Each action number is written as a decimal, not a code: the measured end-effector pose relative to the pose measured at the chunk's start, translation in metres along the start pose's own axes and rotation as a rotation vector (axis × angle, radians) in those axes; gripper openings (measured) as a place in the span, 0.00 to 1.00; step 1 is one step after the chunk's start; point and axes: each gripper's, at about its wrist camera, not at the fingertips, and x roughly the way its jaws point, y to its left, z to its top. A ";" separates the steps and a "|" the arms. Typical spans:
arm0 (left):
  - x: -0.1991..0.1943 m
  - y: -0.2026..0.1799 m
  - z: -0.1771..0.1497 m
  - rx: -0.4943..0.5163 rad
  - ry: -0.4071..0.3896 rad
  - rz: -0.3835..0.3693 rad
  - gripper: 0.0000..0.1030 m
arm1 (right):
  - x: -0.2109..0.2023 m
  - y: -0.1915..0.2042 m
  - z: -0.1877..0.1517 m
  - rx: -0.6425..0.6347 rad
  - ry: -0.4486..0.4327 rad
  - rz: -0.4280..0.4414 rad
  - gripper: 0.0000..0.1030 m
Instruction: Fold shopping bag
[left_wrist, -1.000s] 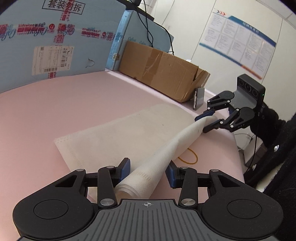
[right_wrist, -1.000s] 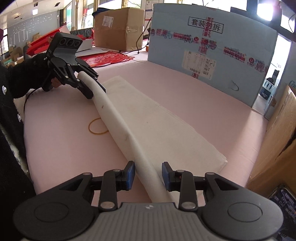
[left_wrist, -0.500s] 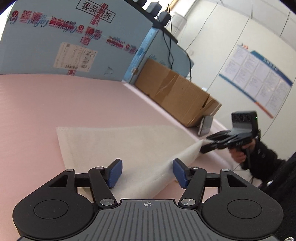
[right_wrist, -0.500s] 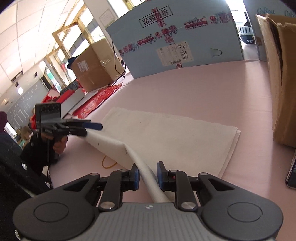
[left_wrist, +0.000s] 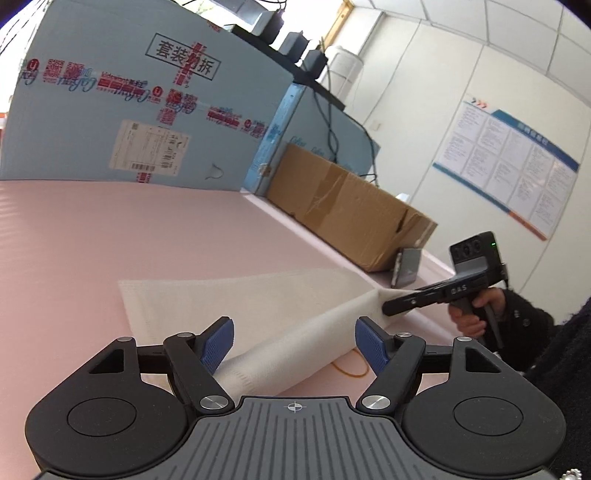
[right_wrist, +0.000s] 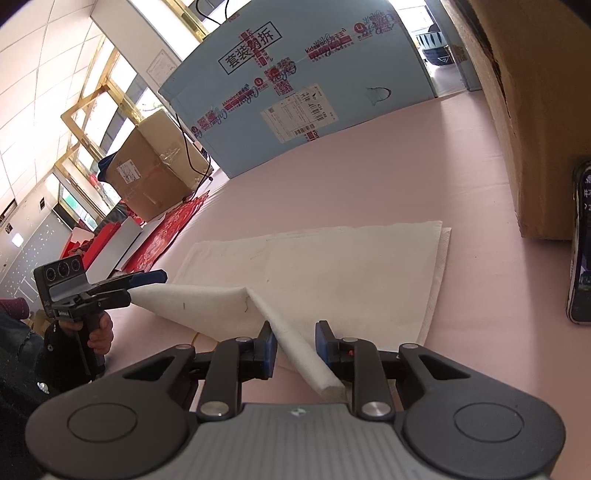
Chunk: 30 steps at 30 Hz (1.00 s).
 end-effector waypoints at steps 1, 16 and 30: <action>0.002 -0.001 0.000 0.007 0.015 0.036 0.48 | 0.001 0.000 0.000 0.005 -0.003 -0.006 0.23; -0.002 -0.016 -0.002 0.068 0.006 0.146 0.37 | -0.025 0.009 -0.016 0.108 -0.157 -0.184 0.31; -0.001 -0.026 -0.015 0.117 0.088 0.246 0.17 | -0.004 0.031 0.000 -0.002 -0.100 -0.423 0.38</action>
